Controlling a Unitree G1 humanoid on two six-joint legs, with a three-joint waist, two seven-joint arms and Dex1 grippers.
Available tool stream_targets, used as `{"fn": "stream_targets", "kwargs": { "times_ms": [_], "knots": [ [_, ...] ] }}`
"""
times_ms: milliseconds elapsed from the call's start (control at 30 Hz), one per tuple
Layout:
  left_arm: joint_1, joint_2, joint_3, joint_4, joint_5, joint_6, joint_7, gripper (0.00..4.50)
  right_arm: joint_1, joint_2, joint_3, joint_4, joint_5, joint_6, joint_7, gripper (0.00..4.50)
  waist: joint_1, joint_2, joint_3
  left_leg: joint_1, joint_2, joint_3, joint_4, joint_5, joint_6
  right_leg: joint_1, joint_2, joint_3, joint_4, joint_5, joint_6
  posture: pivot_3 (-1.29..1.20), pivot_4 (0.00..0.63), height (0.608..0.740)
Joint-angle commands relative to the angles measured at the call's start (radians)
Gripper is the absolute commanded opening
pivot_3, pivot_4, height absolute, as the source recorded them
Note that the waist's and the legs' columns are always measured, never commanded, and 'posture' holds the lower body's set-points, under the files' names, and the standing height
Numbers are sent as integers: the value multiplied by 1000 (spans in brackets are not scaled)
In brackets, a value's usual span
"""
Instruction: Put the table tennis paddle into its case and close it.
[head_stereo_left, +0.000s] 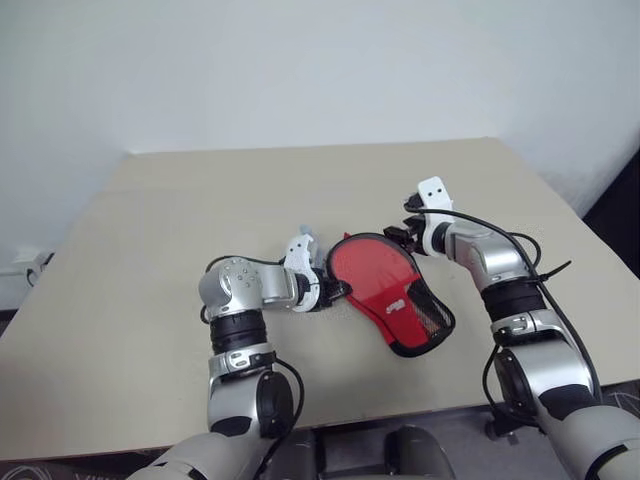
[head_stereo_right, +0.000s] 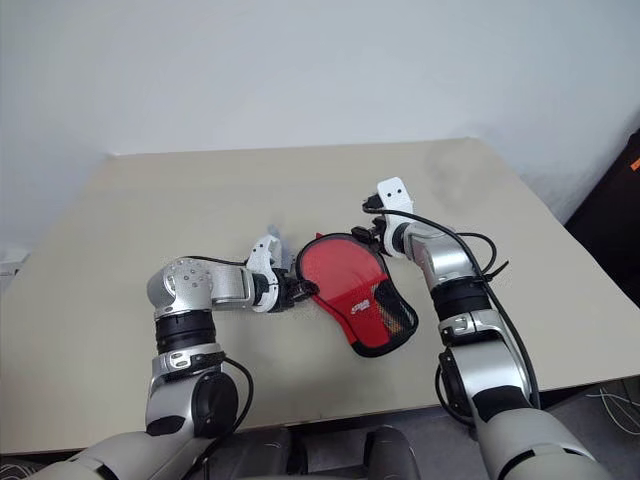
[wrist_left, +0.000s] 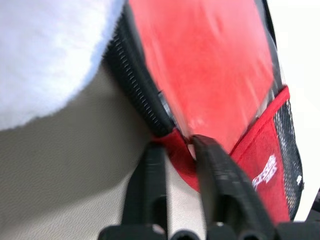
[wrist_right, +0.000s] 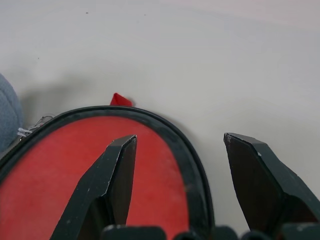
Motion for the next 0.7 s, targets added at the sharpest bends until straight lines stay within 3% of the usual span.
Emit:
{"fn": "stream_targets", "kwargs": {
  "times_ms": [33,333,700],
  "knots": [
    [-35,-11,6,-1,-12,7,14,14,-34,-4,-25,-12,4,-18,-10,3032,0,0,0,0,0,0,0,0,0,0,0,0,0,0,0,0,0,688],
    [-20,31,-56,-10,-92,7,-14,14,-29,-2,-26,-16,4,-19,-15,3032,0,0,0,0,0,0,-1,0,0,-1,0,0,0,0,0,0,0,688],
    [33,279,-180,42,-434,7,47,14,-57,4,-42,12,11,-38,-10,3032,-7,0,0,0,1,0,-3,-1,-1,-3,1,0,1,0,0,0,0,688]
  ]
}}
